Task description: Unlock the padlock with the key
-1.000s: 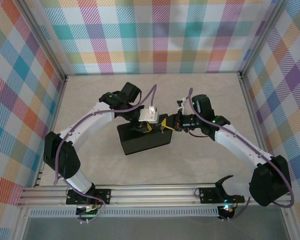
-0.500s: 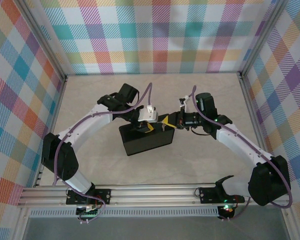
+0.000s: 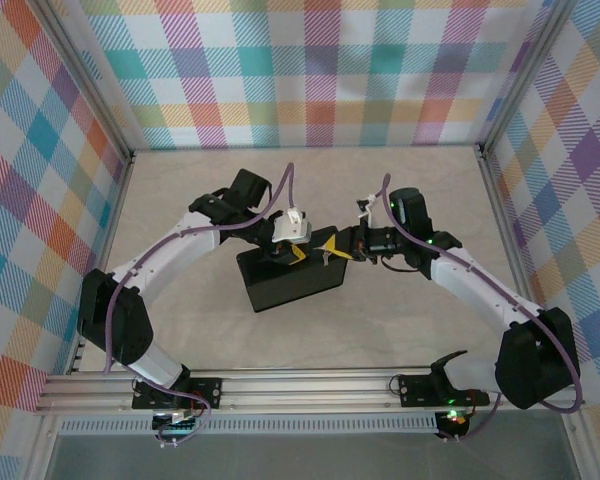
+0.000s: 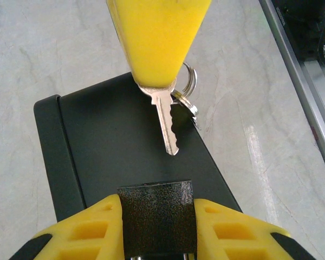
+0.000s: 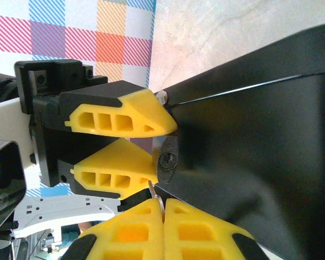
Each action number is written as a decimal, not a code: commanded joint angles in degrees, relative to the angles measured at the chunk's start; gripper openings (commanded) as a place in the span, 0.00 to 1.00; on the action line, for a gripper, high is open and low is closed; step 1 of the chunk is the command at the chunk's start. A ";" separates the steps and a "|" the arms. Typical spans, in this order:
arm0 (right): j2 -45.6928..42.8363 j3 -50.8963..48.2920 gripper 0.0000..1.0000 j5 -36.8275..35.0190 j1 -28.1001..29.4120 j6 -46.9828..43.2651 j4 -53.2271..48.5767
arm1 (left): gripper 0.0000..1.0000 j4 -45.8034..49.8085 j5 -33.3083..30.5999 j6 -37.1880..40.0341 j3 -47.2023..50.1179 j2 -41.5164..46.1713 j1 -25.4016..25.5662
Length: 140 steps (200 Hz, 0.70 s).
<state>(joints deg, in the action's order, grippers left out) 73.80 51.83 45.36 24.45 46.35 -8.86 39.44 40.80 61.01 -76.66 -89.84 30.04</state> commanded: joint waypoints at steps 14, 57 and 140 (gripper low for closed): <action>0.82 -0.84 0.06 1.22 0.25 0.87 1.92 | 0.16 -3.48 4.10 -0.98 1.50 2.65 -0.76; 1.27 -0.64 0.06 1.15 0.60 1.02 2.31 | 0.16 -4.50 4.63 -1.60 1.62 2.33 -0.77; 1.96 -0.01 0.06 -0.54 1.38 1.90 2.95 | 0.16 -5.50 5.25 -2.28 2.31 2.77 -0.75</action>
<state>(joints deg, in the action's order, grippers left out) 75.20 51.37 45.04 25.34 47.62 -7.33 36.86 42.61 59.13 -75.20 -89.45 29.80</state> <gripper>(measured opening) 0.059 0.268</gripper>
